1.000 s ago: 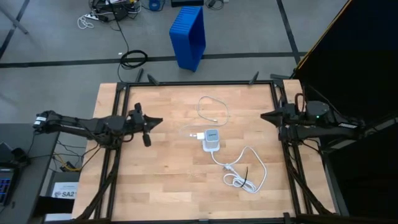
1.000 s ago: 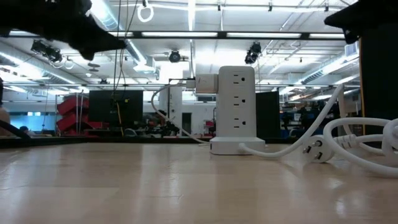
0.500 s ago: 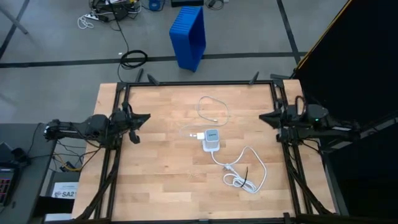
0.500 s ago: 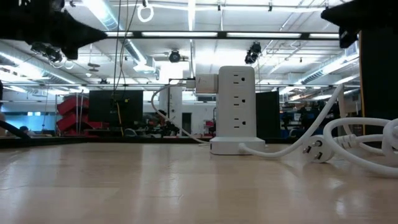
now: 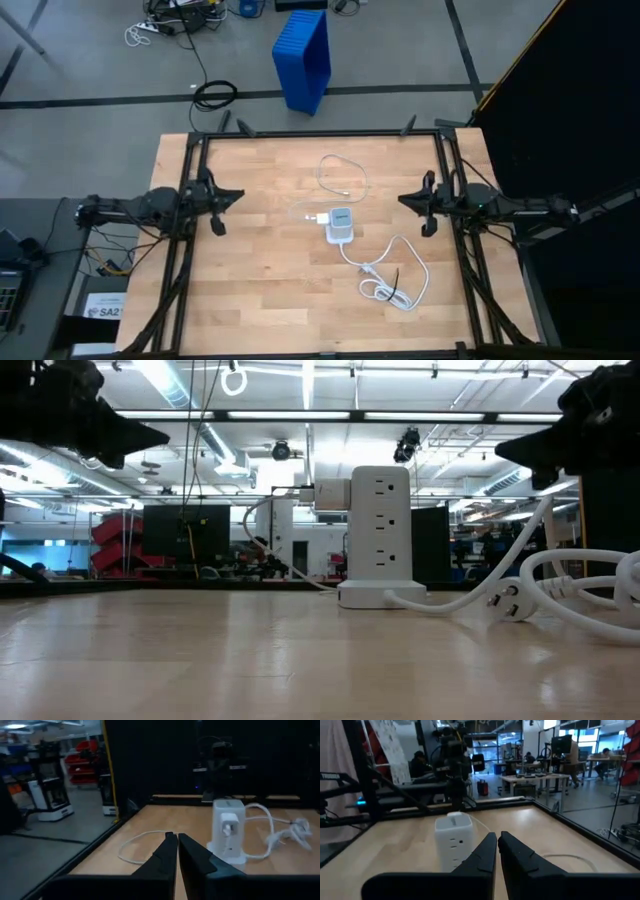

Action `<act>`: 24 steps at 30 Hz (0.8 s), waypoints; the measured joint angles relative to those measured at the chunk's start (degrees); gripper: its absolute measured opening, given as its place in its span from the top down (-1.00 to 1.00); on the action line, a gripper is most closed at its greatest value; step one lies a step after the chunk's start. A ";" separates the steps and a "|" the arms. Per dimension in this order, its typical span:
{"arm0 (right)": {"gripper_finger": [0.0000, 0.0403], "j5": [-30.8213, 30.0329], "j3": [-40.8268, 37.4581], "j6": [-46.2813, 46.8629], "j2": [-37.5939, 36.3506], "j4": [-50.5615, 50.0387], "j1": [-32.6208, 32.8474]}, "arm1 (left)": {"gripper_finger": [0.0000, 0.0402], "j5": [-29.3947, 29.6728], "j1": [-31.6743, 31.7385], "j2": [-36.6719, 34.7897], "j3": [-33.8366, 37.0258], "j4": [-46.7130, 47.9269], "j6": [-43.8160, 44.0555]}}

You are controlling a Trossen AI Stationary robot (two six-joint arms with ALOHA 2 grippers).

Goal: Insert USB
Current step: Return to Home Position

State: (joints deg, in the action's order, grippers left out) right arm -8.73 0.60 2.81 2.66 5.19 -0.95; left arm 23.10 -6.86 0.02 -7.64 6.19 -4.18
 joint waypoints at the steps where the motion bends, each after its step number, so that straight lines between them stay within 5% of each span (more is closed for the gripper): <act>1: 1.00 0.00 0.00 0.00 -0.02 0.00 0.00 | 1.00 -0.46 0.00 0.01 0.99 -0.72 -0.48; 9: 1.00 -0.55 -0.02 1.03 0.44 -1.13 -0.15 | 1.00 -1.87 0.01 0.19 7.15 -9.78 -1.64; 24: 1.00 2.89 -0.09 0.57 1.66 -3.11 -1.11 | 1.00 -2.04 3.36 0.21 7.15 -9.39 -5.20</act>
State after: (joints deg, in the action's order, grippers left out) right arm -5.85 0.51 3.38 4.32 2.08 -2.07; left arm 21.06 -3.51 0.23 -0.49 -3.20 -9.39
